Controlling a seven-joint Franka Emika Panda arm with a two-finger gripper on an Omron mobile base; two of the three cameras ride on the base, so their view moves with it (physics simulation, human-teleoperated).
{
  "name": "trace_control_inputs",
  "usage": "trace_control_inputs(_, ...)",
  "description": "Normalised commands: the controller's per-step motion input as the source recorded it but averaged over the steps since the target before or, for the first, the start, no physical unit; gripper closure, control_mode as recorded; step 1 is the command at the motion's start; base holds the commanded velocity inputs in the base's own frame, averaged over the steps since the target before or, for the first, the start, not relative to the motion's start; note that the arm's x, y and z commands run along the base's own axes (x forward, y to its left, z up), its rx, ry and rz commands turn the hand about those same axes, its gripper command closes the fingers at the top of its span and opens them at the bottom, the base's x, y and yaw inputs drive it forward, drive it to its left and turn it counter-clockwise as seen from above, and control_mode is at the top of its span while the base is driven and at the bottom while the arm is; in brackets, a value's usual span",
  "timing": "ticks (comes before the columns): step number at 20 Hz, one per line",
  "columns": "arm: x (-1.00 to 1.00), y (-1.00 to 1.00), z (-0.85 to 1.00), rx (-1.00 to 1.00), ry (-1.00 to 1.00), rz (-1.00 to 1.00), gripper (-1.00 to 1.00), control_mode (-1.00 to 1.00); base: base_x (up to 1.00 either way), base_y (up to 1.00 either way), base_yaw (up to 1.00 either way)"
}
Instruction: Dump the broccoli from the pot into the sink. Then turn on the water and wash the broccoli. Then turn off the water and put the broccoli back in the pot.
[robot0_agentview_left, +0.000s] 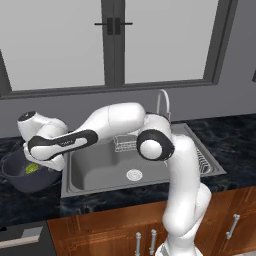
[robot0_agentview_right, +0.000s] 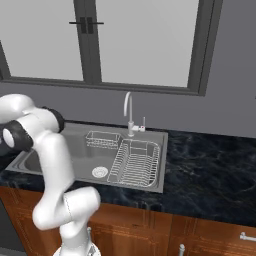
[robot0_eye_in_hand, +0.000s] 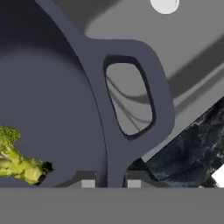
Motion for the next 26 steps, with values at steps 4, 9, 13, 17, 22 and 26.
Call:
trace_control_inputs(4,0.00,-0.67,0.40,0.08,0.00,-0.20,1.00,-1.00,0.00,0.00,0.00)
trace_control_inputs(9,0.01,-0.77,0.13,0.02,-0.07,-0.21,1.00,-1.00,0.00,0.00,0.00)
trace_control_inputs(13,0.06,-0.76,0.01,0.00,-0.11,-0.23,1.00,-1.00,0.00,0.00,0.00)
trace_control_inputs(17,0.17,-0.61,0.30,0.00,-0.20,-0.22,1.00,-1.00,0.00,0.00,0.00)
trace_control_inputs(22,0.10,-0.62,0.43,0.00,-0.19,-0.17,1.00,-1.00,0.00,0.00,0.00)
trace_control_inputs(26,0.17,-0.59,0.31,0.00,-0.05,-0.08,1.00,-1.00,0.00,0.00,0.00)
